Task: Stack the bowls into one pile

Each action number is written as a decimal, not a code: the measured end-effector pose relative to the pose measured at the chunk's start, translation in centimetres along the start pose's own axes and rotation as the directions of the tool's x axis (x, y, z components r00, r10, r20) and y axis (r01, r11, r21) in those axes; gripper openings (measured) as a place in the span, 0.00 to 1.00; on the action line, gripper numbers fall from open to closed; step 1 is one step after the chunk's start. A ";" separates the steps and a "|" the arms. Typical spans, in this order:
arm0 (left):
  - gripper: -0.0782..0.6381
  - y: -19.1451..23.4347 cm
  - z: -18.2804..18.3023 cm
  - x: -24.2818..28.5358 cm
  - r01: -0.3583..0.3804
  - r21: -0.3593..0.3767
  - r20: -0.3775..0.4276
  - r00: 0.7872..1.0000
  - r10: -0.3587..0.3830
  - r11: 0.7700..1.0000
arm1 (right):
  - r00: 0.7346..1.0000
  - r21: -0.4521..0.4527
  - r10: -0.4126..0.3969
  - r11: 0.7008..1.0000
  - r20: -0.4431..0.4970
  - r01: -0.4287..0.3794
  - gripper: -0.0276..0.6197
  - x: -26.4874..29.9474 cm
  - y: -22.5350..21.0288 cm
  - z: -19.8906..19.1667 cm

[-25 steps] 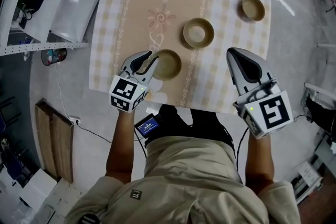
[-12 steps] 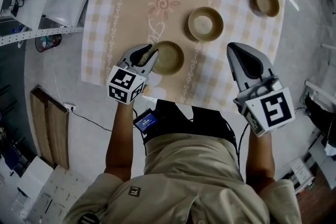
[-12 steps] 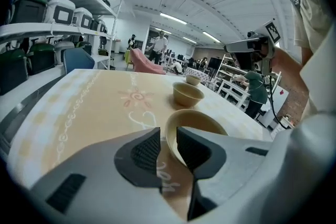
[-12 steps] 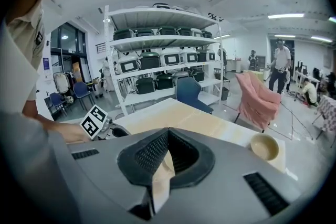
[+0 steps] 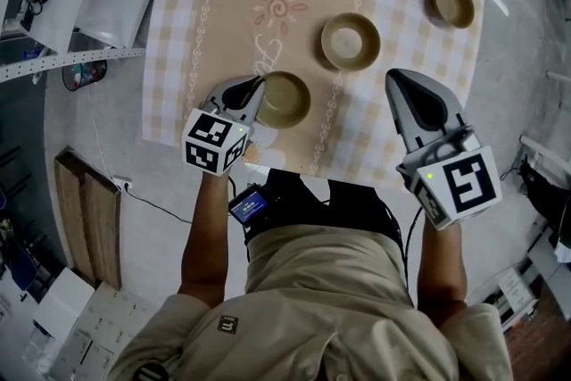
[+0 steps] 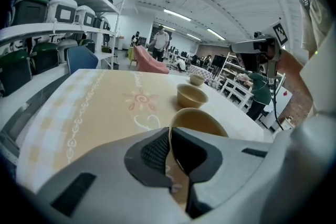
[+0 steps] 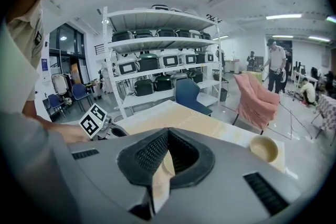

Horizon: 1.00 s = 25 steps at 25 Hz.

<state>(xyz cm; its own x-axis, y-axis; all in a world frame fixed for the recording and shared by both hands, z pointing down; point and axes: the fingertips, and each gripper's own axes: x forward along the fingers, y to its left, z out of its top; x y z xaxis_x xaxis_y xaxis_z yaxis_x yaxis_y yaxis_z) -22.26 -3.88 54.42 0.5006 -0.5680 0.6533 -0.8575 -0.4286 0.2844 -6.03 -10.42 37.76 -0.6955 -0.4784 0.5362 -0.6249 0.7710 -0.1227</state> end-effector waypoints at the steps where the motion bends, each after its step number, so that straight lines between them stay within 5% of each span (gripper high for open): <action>1: 0.14 -0.1 0.7 -0.4 -0.002 0.005 0.009 1.000 0.002 1.000 | 1.000 0.000 -0.002 1.000 0.003 0.002 0.05 -0.1 0.0 0.3; 13: 0.13 -2.4 10.3 -4.3 -0.006 0.103 0.103 0.995 -0.005 0.995 | 0.996 -0.007 -0.047 0.999 0.076 0.048 0.05 -3.4 -1.3 4.9; 25: 0.14 -5.7 16.6 -3.8 0.023 0.197 0.114 0.992 -0.046 0.980 | 0.980 0.010 -0.130 0.991 0.149 0.130 0.05 -8.4 -4.3 7.6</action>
<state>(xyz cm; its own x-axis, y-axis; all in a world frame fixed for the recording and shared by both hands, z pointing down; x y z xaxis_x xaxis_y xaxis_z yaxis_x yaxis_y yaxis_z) -17.30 -10.89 38.67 0.5499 -0.6240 0.5552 -0.8056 -0.5718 0.1552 -0.17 -12.91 27.39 -0.6534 -0.6317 0.4172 -0.7135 0.6980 -0.0606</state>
